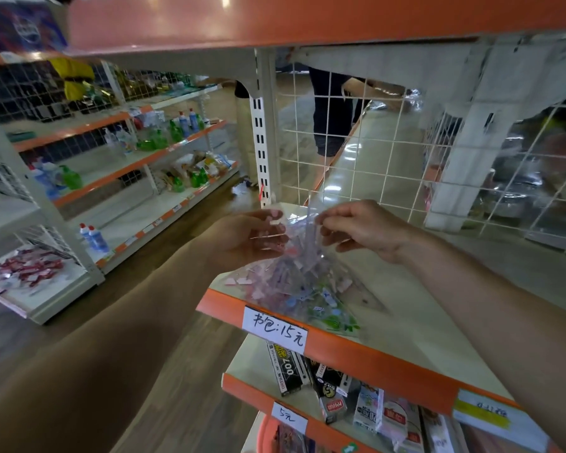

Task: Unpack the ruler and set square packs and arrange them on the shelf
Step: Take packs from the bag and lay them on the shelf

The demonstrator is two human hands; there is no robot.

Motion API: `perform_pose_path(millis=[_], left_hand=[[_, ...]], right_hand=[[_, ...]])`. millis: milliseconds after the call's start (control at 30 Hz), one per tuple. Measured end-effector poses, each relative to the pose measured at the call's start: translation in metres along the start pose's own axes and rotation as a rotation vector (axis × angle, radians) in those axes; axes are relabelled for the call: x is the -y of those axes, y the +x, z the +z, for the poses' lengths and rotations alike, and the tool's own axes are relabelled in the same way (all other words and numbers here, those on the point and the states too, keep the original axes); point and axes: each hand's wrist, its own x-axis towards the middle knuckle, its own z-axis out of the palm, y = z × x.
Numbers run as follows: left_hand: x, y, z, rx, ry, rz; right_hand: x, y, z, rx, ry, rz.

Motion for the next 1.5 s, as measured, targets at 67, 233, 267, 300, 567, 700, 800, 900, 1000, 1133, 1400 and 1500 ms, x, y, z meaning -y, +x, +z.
perform_pose_path(millis=[67,233,267,300,567,700,800,900,1000,1133,1400,1500], left_hand=[[-0.001,-0.001,0.004,0.013,0.013,0.008],[-0.005,-0.003,0.012,0.013,0.039,-0.012],[-0.006,-0.003,0.014,0.005,0.048,-0.018],[-0.007,-0.002,0.015,-0.018,0.057,-0.022],[-0.004,0.010,-0.008,-0.410,0.053,-0.038],[0.000,0.015,-0.017,-0.476,0.043,-0.050],[0.001,0.019,-0.023,-0.478,0.031,-0.064],[0.002,0.022,-0.028,-0.487,0.017,-0.079],[0.001,0.024,-0.031,-0.494,0.009,-0.093],[0.000,0.023,-0.032,-0.508,0.018,-0.098],[0.000,0.025,-0.033,-0.483,0.094,-0.131],[0.001,0.026,-0.027,-0.472,0.445,-0.152]], right_hand=[[0.004,0.004,0.003,-0.014,-0.010,-0.035],[0.009,0.009,0.004,-0.063,-0.011,-0.067],[0.010,0.009,0.004,-0.080,-0.031,-0.070],[0.011,0.009,0.004,-0.098,-0.064,-0.066],[-0.016,0.012,0.019,0.159,-0.465,0.087],[-0.023,0.034,0.024,-0.035,-0.709,0.044],[-0.018,0.046,0.034,-0.133,-0.862,-0.001],[-0.016,0.062,0.050,-0.007,-0.959,-0.003],[-0.015,0.075,0.055,0.067,-0.930,0.085],[-0.017,0.081,0.040,0.109,-0.700,0.189],[-0.038,0.076,0.009,-0.051,-0.179,0.210],[-0.030,0.072,0.000,-0.140,-0.086,0.161]])
